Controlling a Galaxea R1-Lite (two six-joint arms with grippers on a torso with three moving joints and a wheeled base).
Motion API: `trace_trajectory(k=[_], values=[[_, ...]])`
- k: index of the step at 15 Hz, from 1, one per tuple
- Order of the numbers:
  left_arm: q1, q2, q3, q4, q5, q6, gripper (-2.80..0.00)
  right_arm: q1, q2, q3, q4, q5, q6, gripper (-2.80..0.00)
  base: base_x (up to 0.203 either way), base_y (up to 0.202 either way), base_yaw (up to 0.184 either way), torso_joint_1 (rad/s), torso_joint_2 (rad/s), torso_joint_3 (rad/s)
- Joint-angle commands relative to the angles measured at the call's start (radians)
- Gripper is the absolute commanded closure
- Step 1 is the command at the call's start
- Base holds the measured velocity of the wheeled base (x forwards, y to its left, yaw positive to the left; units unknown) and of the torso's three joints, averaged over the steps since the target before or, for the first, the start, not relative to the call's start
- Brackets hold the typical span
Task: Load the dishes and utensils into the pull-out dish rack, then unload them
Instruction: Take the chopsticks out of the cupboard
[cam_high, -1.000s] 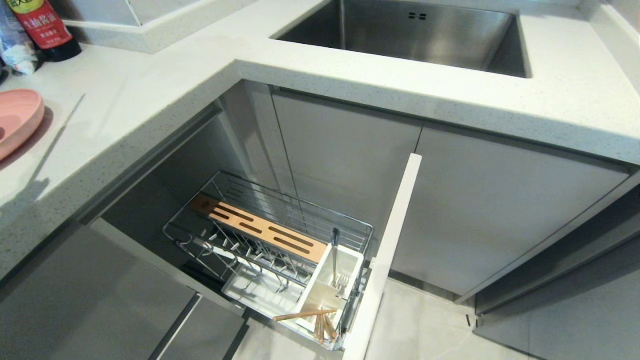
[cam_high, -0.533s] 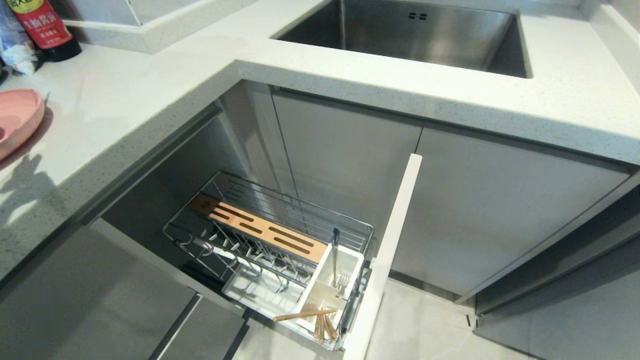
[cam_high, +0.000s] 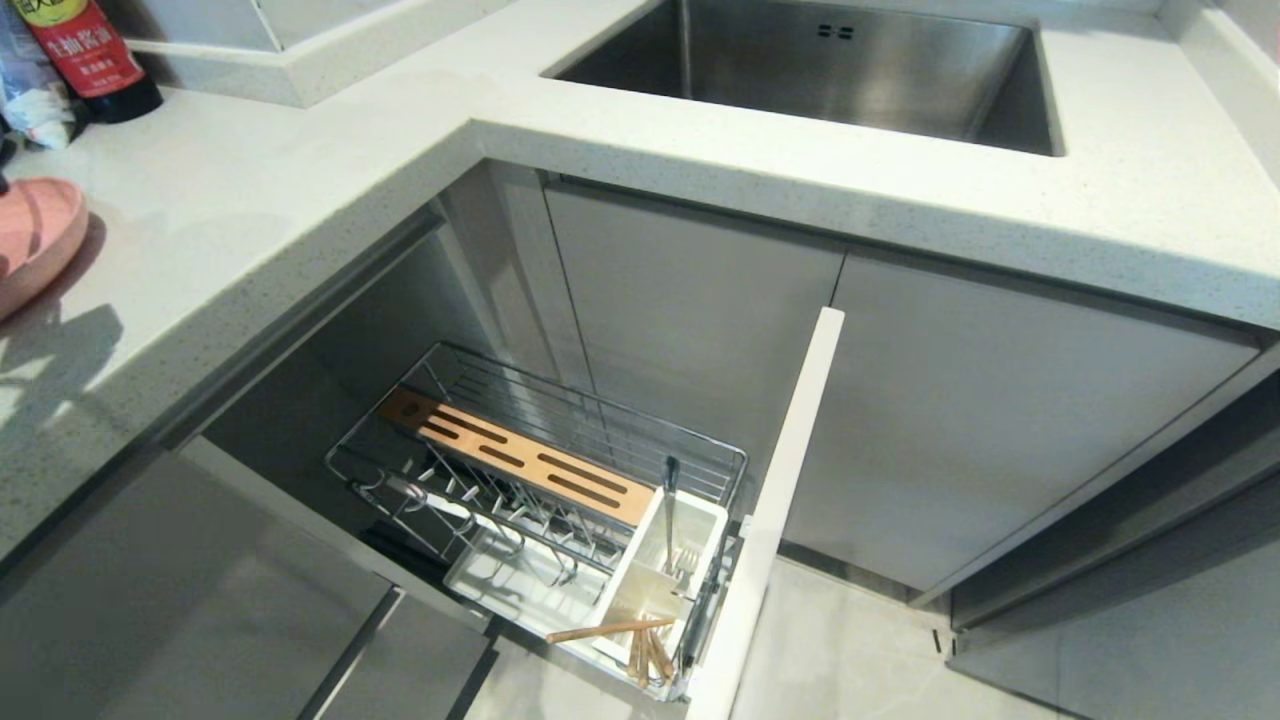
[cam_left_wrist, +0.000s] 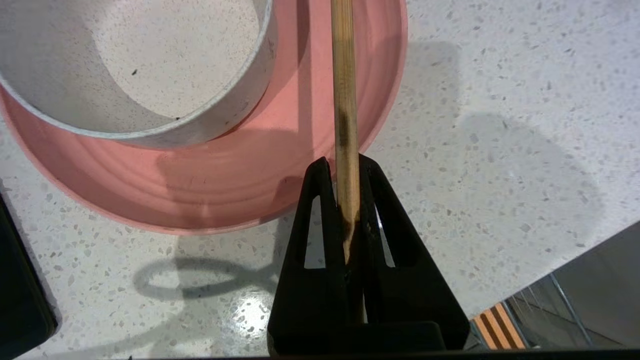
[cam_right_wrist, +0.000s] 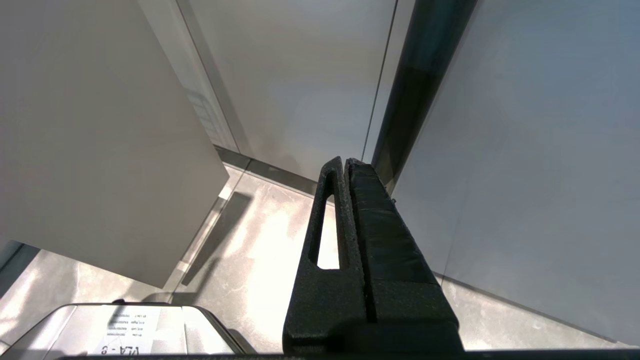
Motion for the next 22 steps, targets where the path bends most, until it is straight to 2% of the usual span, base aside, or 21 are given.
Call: trace_trajectory(k=[1, 9, 15, 18, 22], values=[[-0.001, 0.015, 0.006, 0.006, 0.006, -0.003, 0.0, 0.0, -0.001, 0.0, 0.0, 0.0, 0.0, 0.0, 0.0, 0.0, 0.0, 0.0, 0.0, 0.0], [0.003, 0.038, 0.009, 0.009, 0.025, 0.001, 0.0, 0.0, 0.0, 0.0, 0.001, 0.0, 0.0, 0.0, 0.0, 0.0, 0.0, 0.0, 0.0, 0.0], [0.036, 0.062, 0.007, 0.009, 0.054, 0.003, 0.0, 0.0, -0.001, 0.0, -0.001, 0.0, 0.0, 0.0, 0.0, 0.0, 0.0, 0.0, 0.0, 0.0], [0.057, 0.068, 0.007, 0.009, 0.057, 0.024, 0.0, 0.0, 0.0, 0.0, 0.0, 0.0, 0.0, 0.0, 0.0, 0.0, 0.0, 0.0, 0.0, 0.0], [0.056, 0.076, 0.003, 0.06, 0.057, 0.024, 0.0, 0.0, 0.0, 0.0, -0.001, 0.0, 0.0, 0.0, 0.0, 0.0, 0.0, 0.0, 0.0, 0.0]])
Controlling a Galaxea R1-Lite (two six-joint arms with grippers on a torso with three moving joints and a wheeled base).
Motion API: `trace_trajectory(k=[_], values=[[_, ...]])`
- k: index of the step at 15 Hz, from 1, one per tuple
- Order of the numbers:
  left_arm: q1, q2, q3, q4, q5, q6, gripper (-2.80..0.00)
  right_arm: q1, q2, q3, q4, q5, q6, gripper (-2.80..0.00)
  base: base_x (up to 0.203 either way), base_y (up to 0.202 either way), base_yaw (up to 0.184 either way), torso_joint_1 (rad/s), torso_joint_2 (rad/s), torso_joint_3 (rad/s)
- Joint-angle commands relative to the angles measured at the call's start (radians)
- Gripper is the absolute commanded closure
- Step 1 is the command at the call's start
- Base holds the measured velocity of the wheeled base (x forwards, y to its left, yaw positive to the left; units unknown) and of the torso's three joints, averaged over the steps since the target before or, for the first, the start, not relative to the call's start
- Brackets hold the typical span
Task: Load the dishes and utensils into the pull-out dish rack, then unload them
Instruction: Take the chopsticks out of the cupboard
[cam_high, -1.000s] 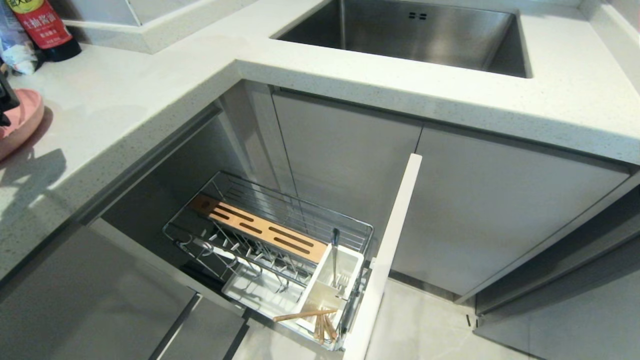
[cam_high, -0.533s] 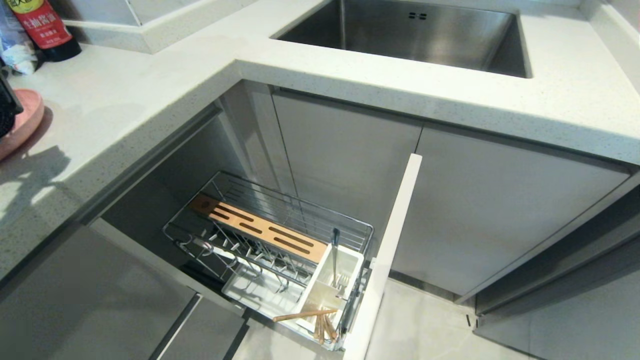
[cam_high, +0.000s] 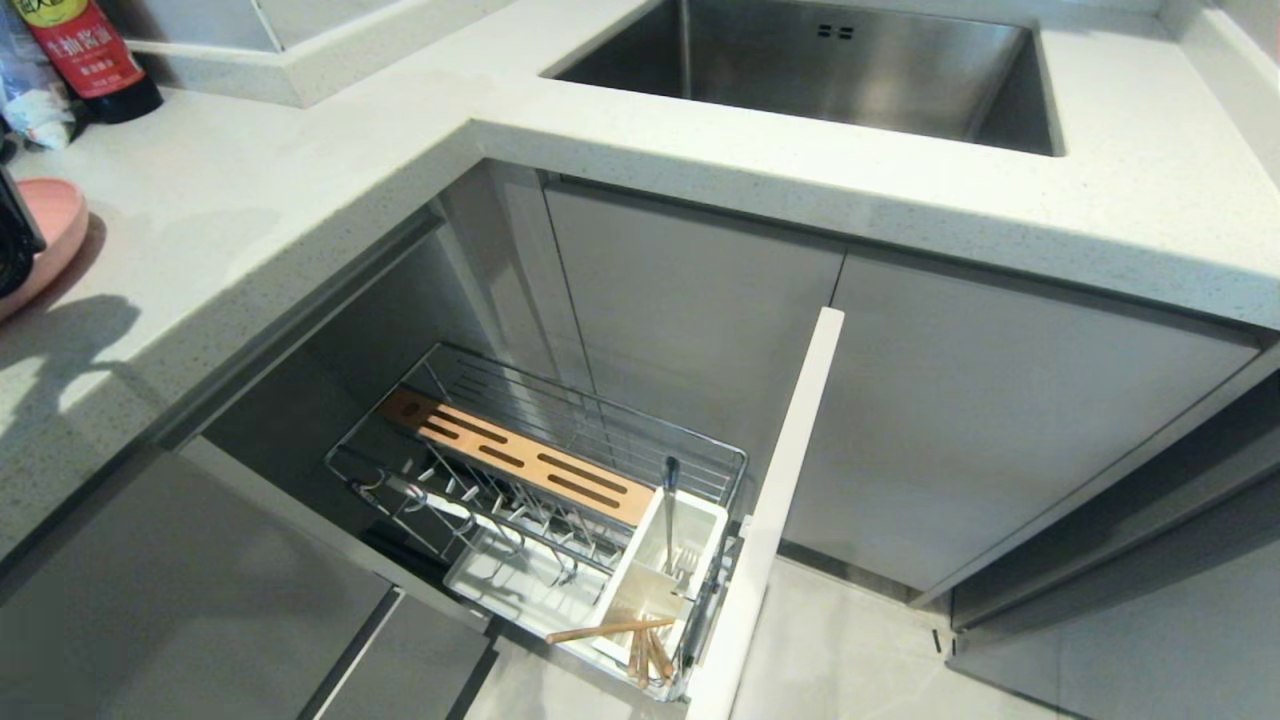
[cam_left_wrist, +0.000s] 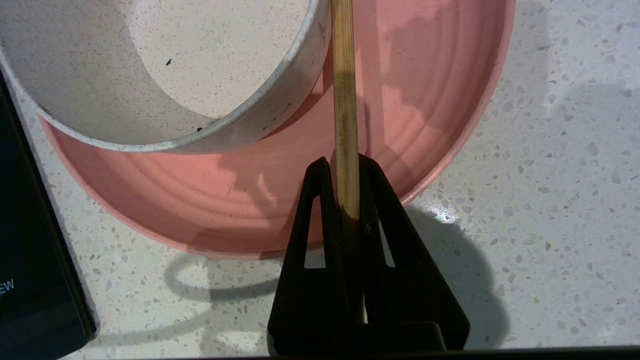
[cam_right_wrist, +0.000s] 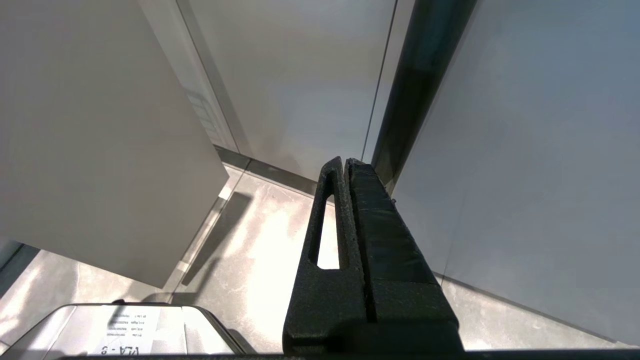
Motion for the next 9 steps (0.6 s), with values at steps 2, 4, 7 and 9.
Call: trace_trajectory(k=[2, 4, 7, 9], values=[[0.001, 0.003, -0.001, 0.007, 0.003, -0.003, 0.0, 0.0, 0.0, 0.0, 0.0, 0.0, 0.0, 0.0, 0.0, 0.0, 0.0, 0.0, 0.0, 0.0], [0.001, 0.003, 0.001, 0.008, 0.003, 0.0, 0.0, 0.0, -0.001, 0.0, 0.0, 0.0, 0.0, 0.0, 0.0, 0.0, 0.0, 0.0, 0.0, 0.0], [0.001, 0.001, 0.001, 0.007, 0.003, 0.006, -1.19, 0.0, 0.0, 0.0, 0.0, 0.0, 0.0, 0.0, 0.0, 0.0, 0.0, 0.0, 0.0, 0.0], [0.001, 0.0, -0.001, 0.005, 0.006, 0.006, -2.8, 0.0, 0.0, 0.0, 0.0, 0.0, 0.0, 0.0, 0.0, 0.0, 0.0, 0.0, 0.0, 0.0]])
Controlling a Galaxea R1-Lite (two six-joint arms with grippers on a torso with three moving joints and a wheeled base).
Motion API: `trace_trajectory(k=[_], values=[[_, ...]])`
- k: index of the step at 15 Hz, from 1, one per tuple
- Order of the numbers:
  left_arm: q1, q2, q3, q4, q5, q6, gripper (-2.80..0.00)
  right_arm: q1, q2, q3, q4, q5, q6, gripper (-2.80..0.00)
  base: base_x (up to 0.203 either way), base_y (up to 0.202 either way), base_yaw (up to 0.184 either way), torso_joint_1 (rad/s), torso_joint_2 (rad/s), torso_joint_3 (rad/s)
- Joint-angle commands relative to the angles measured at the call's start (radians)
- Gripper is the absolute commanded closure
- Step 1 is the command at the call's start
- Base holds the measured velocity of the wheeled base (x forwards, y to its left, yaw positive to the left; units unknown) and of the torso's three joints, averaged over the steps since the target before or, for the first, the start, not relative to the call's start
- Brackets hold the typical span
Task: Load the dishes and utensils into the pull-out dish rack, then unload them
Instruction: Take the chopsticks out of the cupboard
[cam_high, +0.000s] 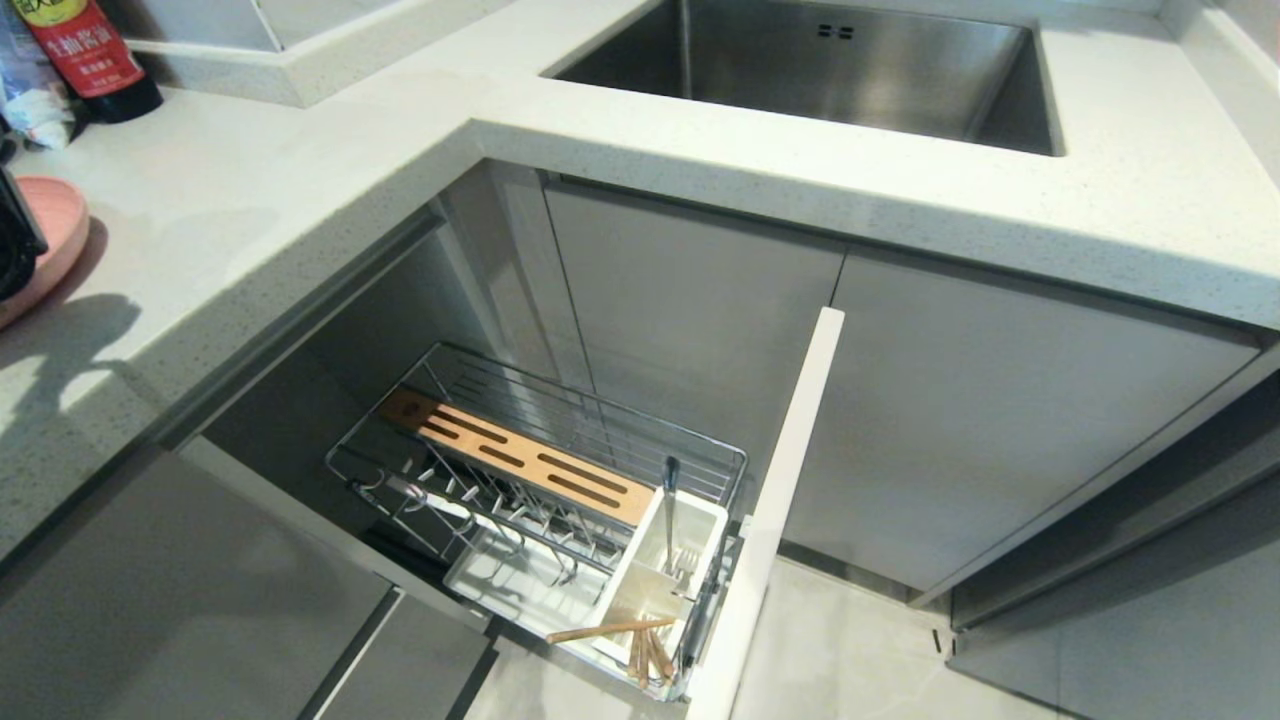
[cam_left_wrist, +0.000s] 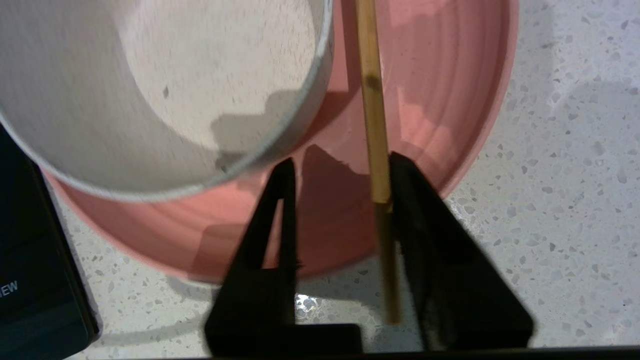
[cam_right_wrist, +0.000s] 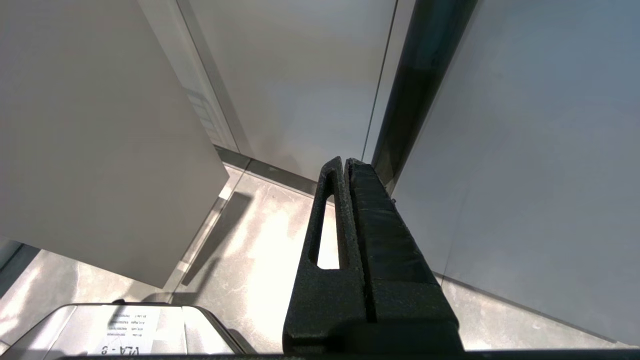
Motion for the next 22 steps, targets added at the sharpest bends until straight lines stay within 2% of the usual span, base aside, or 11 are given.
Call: trace_trajectory(k=[1, 10, 17, 18, 22], values=[[0.0, -0.002, -0.002, 0.004, 0.008, -0.003, -2.8, 0.0, 0.0, 0.0, 0.0, 0.0, 0.0, 0.0, 0.0, 0.0, 0.0, 0.0, 0.0, 0.0], [-0.003, -0.033, -0.014, 0.0, 0.013, -0.006, -2.8, 0.0, 0.0, 0.0, 0.0, 0.0, 0.0, 0.0, 0.0, 0.0, 0.0, 0.0, 0.0, 0.0], [-0.038, -0.114, -0.012, -0.043, 0.013, -0.009, -2.8, 0.0, -0.001, 0.0, 0.0, 0.0, 0.0, 0.0, 0.0, 0.0, 0.0, 0.0, 0.0, 0.0], [-0.043, -0.134, -0.006, -0.057, 0.013, -0.009, 0.0, 0.0, -0.001, 0.0, 0.0, 0.0, 0.0, 0.0, 0.0, 0.0, 0.0, 0.0, 0.0, 0.0], [-0.082, -0.209, -0.007, -0.072, 0.01, -0.009, 0.0, 0.0, 0.0, 0.0, 0.001, 0.0, 0.0, 0.0, 0.0, 0.0, 0.0, 0.0, 0.0, 0.0]])
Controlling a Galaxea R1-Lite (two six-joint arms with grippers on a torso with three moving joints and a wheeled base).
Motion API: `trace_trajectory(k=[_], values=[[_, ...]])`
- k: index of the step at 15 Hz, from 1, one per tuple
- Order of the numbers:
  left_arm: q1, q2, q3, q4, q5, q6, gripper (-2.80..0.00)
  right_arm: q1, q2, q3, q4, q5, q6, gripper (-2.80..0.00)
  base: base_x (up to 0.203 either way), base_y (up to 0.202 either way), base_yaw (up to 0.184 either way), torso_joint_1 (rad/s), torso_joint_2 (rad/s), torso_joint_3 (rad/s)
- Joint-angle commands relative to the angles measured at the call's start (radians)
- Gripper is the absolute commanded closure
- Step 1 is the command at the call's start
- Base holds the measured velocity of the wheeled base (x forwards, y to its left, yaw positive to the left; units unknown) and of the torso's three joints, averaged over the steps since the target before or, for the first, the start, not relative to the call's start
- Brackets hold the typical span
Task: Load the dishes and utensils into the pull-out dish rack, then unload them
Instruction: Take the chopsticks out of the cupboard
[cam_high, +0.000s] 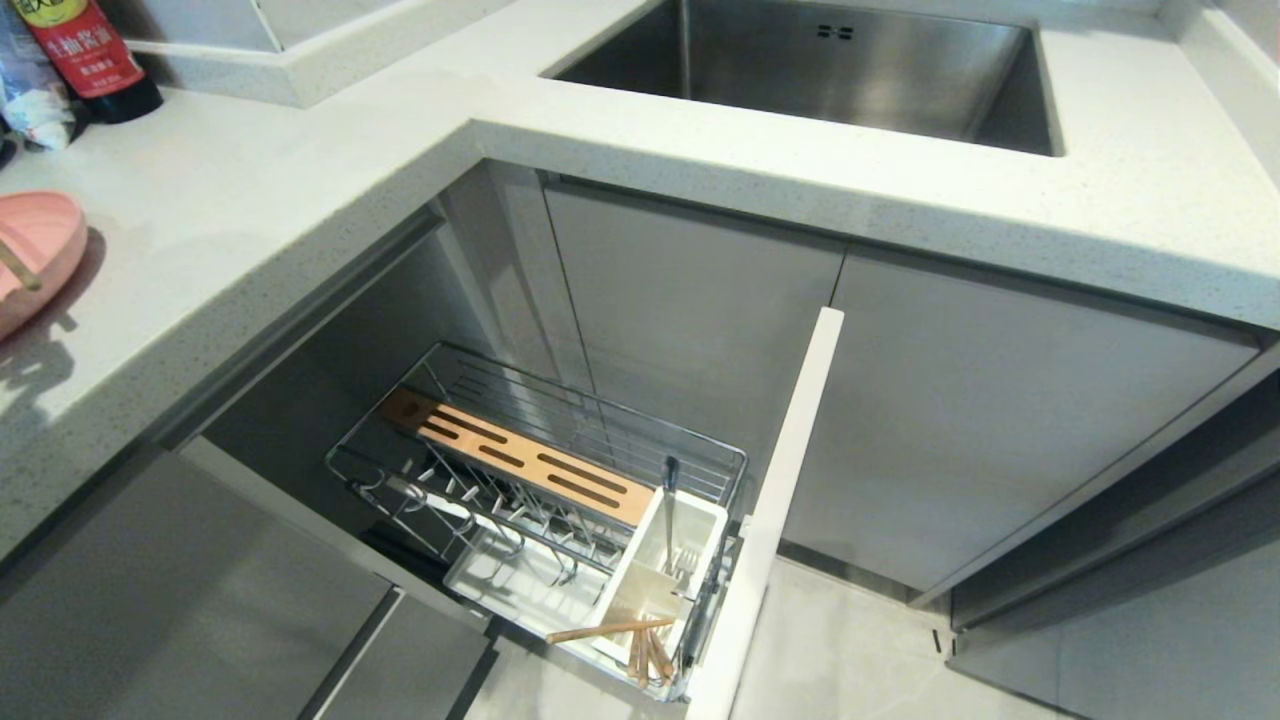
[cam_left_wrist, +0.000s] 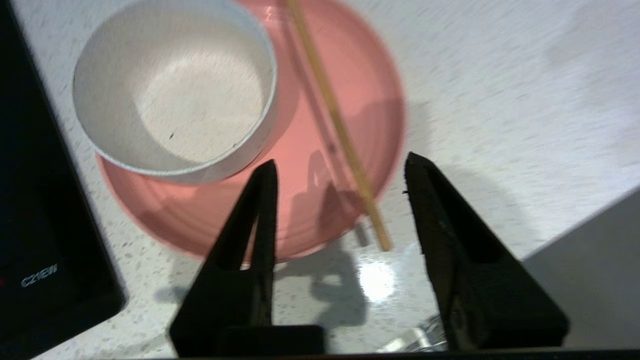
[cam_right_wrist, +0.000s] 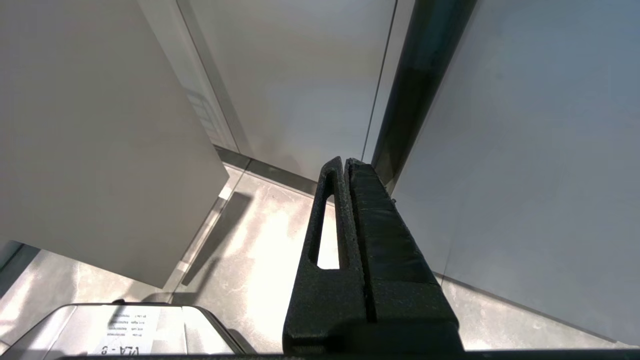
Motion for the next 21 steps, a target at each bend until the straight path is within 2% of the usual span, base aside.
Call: trace_trajectory(k=[1, 3, 5, 7, 9, 12, 14, 16, 18, 20, 21], values=[[-0.025, -0.059, 0.0, -0.034, 0.002, -0.004, 0.0, 0.0, -0.001, 0.0, 0.0, 0.0, -0.001, 0.0, 0.0, 0.0, 0.0, 0.0, 0.0, 0.0], [-0.115, -0.097, 0.012, -0.128, 0.0, -0.027, 0.0, 0.0, -0.001, 0.0, 0.0, 0.0, -0.001, 0.0, 0.0, 0.0, 0.0, 0.0, 0.0, 0.0], [-0.271, -0.118, 0.028, -0.192, 0.0, -0.094, 0.0, 0.0, 0.0, 0.0, 0.0, 0.0, -0.001, 0.0, 0.0, 0.0, 0.0, 0.0, 0.0, 0.0], [-0.435, -0.127, 0.048, -0.217, -0.001, -0.161, 0.0, 0.0, 0.0, 0.0, 0.0, 0.0, -0.001, 0.0, 0.0, 0.0, 0.0, 0.0, 0.0, 0.0], [-0.596, -0.12, 0.11, -0.226, -0.002, -0.201, 0.0, 0.0, -0.001, 0.0, 0.0, 0.0, -0.001, 0.0, 0.0, 0.0, 0.0, 0.0, 0.0, 0.0], [-0.764, -0.02, 0.242, -0.209, -0.002, -0.245, 0.0, 0.0, 0.0, 0.0, 0.0, 0.0, -0.001, 0.0, 0.0, 0.0, 0.0, 0.0, 0.0, 0.0], [-0.827, 0.063, 0.281, -0.118, -0.002, -0.273, 0.0, 0.0, -0.001, 0.0, 0.0, 0.0, -0.001, 0.0, 0.0, 0.0, 0.0, 0.0, 0.0, 0.0], [-0.842, 0.131, 0.287, 0.038, -0.012, -0.279, 0.0, 0.0, 0.0, 0.0, 0.0, 0.0, -0.001, 0.0, 0.0, 0.0, 0.0, 0.0, 0.0, 0.0], [-0.845, 0.191, 0.286, 0.184, -0.065, -0.284, 0.0, 0.0, 0.0, 0.0, 0.0, 0.0, -0.001, 0.0, 0.0, 0.0, 0.0, 0.0, 0.0, 0.0], [-0.845, 0.241, 0.285, 0.253, -0.146, -0.283, 0.0, 0.0, -0.001, 0.0, 0.0, 0.0, -0.001, 0.0, 0.0, 0.0, 0.0, 0.0, 0.0, 0.0], [-0.844, 0.263, 0.284, 0.277, -0.175, -0.283, -0.1, 0.0, 0.0, 0.0, 0.0, 0.0, -0.001, 0.0, 0.0, 0.0, 0.0, 0.0, 0.0, 0.0]])
